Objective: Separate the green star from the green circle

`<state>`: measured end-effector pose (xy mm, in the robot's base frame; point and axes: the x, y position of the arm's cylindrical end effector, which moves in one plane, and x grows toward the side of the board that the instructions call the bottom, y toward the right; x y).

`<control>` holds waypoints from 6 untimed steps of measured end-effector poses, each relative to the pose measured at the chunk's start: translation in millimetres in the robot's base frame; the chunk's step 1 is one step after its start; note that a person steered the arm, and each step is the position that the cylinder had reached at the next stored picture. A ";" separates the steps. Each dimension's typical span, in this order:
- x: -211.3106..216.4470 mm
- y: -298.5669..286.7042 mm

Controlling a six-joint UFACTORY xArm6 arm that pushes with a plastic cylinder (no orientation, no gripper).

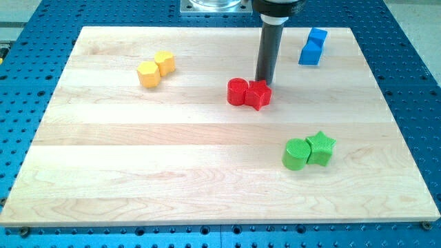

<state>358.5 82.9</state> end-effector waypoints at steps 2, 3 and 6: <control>33.0 8.3; 58.0 76.8; 149.5 106.9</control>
